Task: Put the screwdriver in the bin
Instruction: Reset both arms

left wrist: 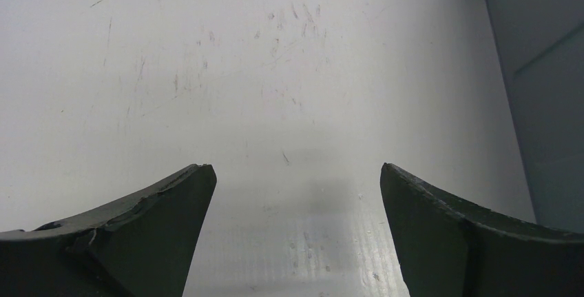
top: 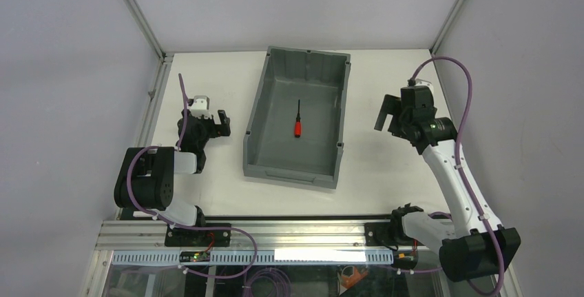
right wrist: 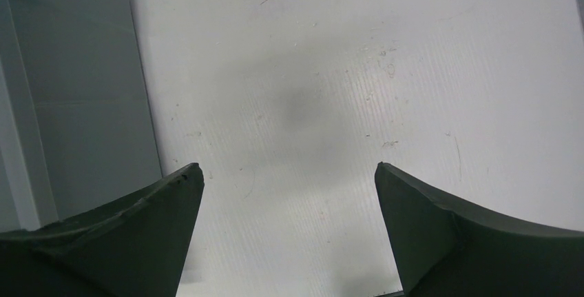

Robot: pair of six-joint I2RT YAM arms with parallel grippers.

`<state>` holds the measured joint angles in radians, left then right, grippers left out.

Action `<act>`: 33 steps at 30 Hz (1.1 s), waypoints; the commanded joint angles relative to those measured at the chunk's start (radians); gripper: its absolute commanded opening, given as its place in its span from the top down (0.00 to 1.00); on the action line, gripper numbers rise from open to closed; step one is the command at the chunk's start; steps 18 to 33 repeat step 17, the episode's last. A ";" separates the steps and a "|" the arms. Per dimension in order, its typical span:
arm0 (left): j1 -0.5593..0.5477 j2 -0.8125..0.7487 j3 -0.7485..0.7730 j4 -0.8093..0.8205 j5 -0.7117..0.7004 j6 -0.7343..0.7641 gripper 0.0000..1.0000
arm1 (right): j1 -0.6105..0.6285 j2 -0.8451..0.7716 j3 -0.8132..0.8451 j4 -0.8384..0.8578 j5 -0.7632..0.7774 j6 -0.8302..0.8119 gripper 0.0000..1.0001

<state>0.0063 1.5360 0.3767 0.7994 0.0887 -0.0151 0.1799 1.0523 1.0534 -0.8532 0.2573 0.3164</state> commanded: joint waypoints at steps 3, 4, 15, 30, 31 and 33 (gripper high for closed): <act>-0.005 -0.030 -0.009 0.034 0.023 -0.009 0.01 | -0.005 -0.068 -0.041 0.073 -0.011 0.016 0.01; -0.005 -0.030 -0.009 0.034 0.022 -0.010 0.01 | -0.004 -0.075 -0.046 0.074 -0.011 0.016 0.01; -0.005 -0.030 -0.009 0.034 0.022 -0.009 0.01 | -0.004 -0.103 -0.066 0.082 -0.006 0.012 0.01; -0.005 -0.029 -0.009 0.034 0.021 -0.009 0.01 | -0.004 -0.100 -0.067 0.082 -0.007 0.012 0.01; -0.005 -0.029 -0.009 0.034 0.021 -0.009 0.01 | -0.004 -0.100 -0.067 0.082 -0.007 0.012 0.01; -0.005 -0.029 -0.009 0.034 0.021 -0.009 0.01 | -0.004 -0.100 -0.067 0.082 -0.007 0.012 0.01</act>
